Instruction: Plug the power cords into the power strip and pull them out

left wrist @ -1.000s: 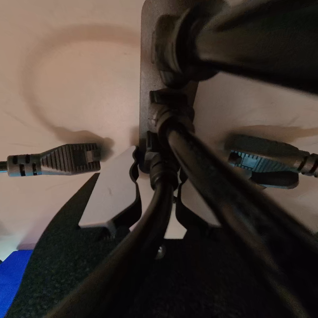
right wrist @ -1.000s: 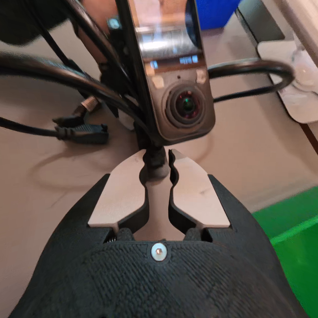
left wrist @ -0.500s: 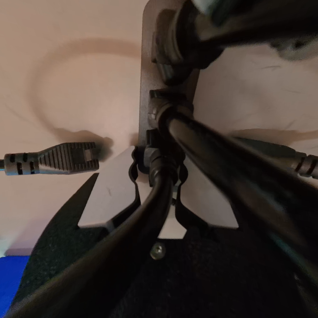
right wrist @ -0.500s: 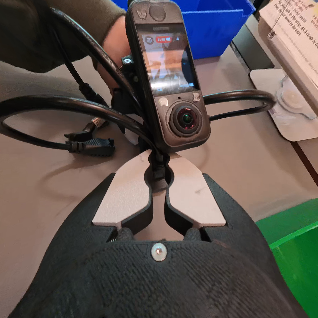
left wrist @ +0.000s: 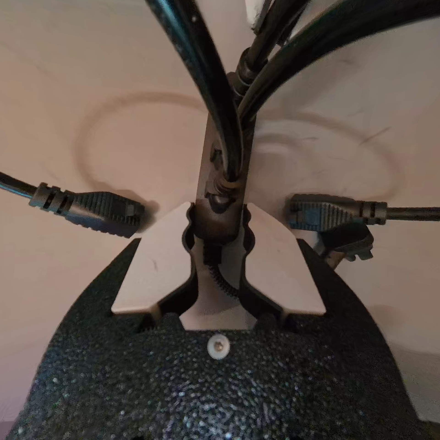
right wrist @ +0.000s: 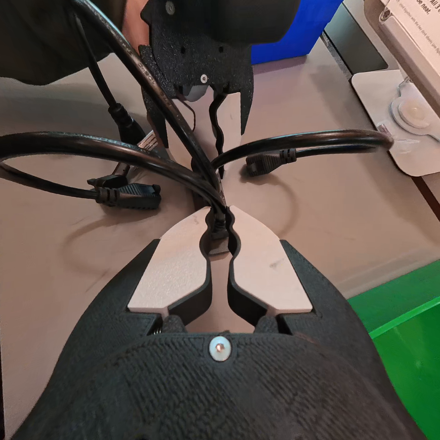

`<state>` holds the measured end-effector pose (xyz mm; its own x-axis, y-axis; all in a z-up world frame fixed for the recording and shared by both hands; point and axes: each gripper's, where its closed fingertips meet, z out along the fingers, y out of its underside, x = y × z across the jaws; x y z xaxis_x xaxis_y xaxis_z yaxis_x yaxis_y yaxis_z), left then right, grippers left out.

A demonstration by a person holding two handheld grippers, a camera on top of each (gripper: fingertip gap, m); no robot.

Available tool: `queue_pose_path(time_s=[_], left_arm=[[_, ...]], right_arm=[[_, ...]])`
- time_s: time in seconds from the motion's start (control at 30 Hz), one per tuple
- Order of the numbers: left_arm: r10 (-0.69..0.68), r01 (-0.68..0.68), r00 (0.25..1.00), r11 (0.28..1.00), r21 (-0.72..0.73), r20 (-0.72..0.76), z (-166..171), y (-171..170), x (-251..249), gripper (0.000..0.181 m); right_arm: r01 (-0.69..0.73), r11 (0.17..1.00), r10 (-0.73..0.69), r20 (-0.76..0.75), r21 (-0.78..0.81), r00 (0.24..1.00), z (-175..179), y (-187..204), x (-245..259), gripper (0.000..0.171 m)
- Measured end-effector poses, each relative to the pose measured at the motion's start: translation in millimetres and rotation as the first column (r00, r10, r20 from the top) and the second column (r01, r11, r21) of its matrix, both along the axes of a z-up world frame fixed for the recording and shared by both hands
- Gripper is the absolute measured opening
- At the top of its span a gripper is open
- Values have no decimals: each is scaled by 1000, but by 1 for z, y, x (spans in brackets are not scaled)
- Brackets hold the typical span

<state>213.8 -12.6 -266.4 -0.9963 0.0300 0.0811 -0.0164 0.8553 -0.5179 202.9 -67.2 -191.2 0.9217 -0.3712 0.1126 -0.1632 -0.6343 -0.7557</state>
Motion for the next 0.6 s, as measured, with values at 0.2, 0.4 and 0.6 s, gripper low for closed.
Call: queue_pose_path(time_s=[0.2,0.4,0.6], left_arm=[[-92,85,989,994,66,115,1,-4,1,19],[-101,96,992,993,73,70,3,-3,-5,27],[-80,78,996,995,57,40,4,-5,-5,30]], right_arm=[[10,1000,-10,4,-27,1000,0,0,1,9],[15,1000,-15,-16,-4,1000,0,0,0,9],[18,1000,-17,-17,9,1000,0,0,0,9]])
